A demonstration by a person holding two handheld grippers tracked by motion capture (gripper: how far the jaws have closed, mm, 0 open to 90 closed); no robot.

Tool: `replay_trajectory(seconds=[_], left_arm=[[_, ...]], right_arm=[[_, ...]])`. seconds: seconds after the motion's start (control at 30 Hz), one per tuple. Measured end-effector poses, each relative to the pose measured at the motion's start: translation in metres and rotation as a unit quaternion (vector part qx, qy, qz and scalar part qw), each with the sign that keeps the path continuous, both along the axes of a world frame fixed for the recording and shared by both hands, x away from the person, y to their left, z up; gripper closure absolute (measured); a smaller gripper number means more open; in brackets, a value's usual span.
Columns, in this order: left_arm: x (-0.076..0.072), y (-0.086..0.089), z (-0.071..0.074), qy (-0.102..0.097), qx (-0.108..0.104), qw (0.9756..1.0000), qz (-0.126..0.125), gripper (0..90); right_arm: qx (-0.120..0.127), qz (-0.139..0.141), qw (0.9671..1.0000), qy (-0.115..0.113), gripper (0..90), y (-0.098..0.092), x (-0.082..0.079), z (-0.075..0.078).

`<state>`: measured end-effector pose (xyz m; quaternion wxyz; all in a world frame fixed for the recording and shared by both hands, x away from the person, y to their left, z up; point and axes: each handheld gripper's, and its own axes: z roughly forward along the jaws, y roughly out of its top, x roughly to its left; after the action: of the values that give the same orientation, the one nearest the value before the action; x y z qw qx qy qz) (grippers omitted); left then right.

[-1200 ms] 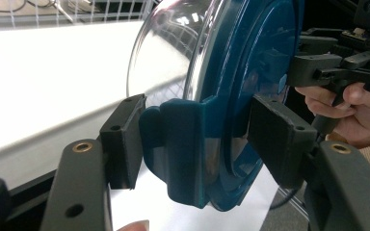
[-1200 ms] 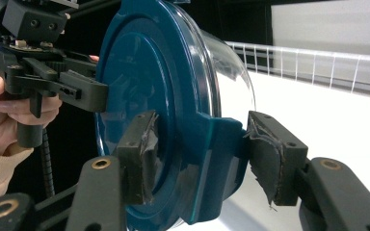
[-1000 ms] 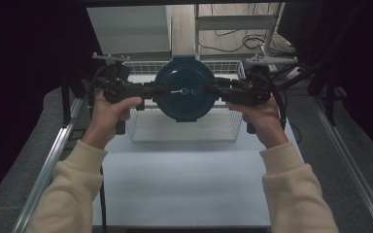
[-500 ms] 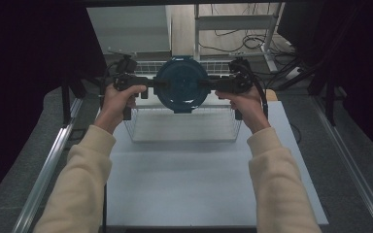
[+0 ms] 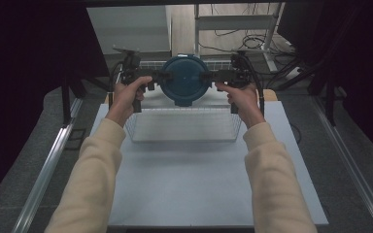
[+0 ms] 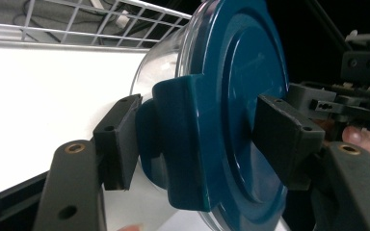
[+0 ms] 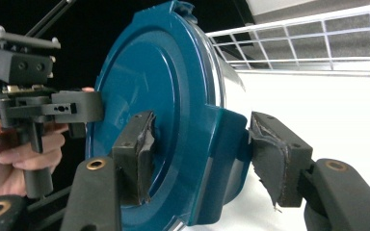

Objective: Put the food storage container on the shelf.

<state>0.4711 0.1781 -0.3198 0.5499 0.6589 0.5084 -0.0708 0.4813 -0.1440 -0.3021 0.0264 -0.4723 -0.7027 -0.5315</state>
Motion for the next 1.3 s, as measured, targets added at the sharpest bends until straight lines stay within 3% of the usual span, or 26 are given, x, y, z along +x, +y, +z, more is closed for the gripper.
replay_trajectory(seconds=[0.27,0.33,0.47,0.53,0.63,0.7,0.77,0.87,0.9,1.07,1.13,1.2,1.3], left_arm=[[0.016,-0.003,-0.016,0.039,-0.038,0.9985,0.009,32.4],[0.017,-0.003,-0.021,0.044,-0.046,0.9979,0.007,31.1],[0.017,-0.003,-0.023,0.027,-0.051,0.9983,0.008,31.2],[0.015,-0.005,-0.023,0.018,-0.039,0.9989,0.021,28.8],[0.006,-0.006,-0.014,-0.002,0.008,0.9984,0.056,21.7],[-0.004,-0.004,-0.004,-0.029,0.027,0.9968,0.069,20.4],[-0.016,0.000,0.004,-0.053,0.038,0.9955,0.068,19.4],[-0.042,0.006,0.012,-0.086,0.055,0.9931,0.056,19.1],[-0.051,0.008,0.013,-0.096,0.060,0.9922,0.051,19.2],[-0.105,0.015,0.006,-0.136,0.096,0.9857,0.027,19.4],[-0.123,0.015,-0.002,-0.138,0.118,0.9830,0.026,19.5],[-0.143,0.016,-0.017,-0.138,0.114,0.9837,0.010,19.4],[-0.171,0.019,-0.042,-0.146,0.124,0.9815,0.000,19.5]], right_arm=[[0.036,-0.056,0.9961,0.058,42.7,-0.001,0.015,-0.012],[0.037,-0.062,0.9955,0.061,42.5,-0.001,0.016,-0.014],[0.032,-0.066,0.9965,0.041,41.6,-0.001,0.014,-0.016],[0.019,-0.072,0.9968,0.029,31.6,0.001,0.011,-0.014],[0.008,-0.078,0.9969,0.009,24.0,0.005,0.001,-0.009],[0.002,-0.082,0.9966,-0.014,18.2,0.009,-0.010,-0.005],[-0.041,-0.093,0.9938,-0.045,14.5,0.014,-0.026,0.000],[-0.104,-0.096,0.9873,-0.072,11.2,0.011,-0.044,0.001],[-0.114,-0.093,0.9860,-0.078,10.9,0.008,-0.050,-0.001],[-0.090,-0.056,0.9892,-0.101,10.3,-0.020,-0.090,-0.013],[-0.090,-0.048,0.9865,-0.129,12.1,-0.029,-0.107,-0.018],[-0.098,-0.038,0.9821,-0.157,13.5,-0.038,-0.128,-0.028],[-0.106,-0.022,0.9795,-0.170,14.8,-0.055,-0.158,-0.047]])
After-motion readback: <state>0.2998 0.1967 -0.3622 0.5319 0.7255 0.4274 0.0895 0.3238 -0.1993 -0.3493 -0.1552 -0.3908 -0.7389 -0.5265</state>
